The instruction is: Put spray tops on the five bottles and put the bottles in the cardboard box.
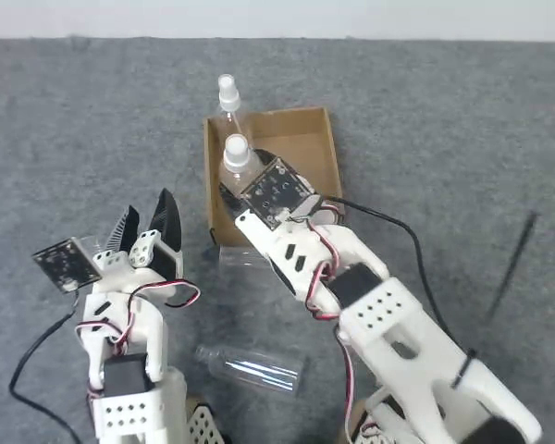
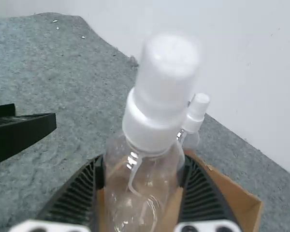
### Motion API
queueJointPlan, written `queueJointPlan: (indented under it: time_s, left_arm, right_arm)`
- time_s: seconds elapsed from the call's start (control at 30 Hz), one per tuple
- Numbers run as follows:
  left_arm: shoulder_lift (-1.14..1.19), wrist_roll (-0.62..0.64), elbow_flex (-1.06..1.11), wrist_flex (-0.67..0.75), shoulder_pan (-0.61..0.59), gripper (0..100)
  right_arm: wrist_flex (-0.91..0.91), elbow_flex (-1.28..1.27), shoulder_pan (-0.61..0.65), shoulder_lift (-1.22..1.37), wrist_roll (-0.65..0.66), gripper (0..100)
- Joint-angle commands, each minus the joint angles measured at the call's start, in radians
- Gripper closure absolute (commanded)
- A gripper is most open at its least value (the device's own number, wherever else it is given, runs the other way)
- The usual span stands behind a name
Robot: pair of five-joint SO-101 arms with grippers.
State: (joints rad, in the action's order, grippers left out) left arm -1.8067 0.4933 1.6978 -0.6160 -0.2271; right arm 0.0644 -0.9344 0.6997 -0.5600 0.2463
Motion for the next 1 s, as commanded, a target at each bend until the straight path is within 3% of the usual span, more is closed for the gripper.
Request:
queueJointPlan:
  time_s: [0.0,0.23,0.8,0.97]
  left_arm:
    - [-0.017,-0.011,-0.013,-0.008,-0.005,80]
    - [-0.015,-0.011,-0.013,-0.008,-0.005,80]
    - [-0.014,-0.011,-0.013,-0.009,-0.006,80]
    - [-0.015,-0.011,-0.013,-0.008,-0.051,80]
  right_arm:
    - [-0.090,0.081,0.002,0.041,-0.012,98.1]
    - [-0.196,0.087,-0.008,0.160,-0.012,98.1]
    - [-0.199,0.284,-0.025,0.461,-0.015,98.1]
    - [-0.191,0.362,-0.071,0.501,-0.161,98.1]
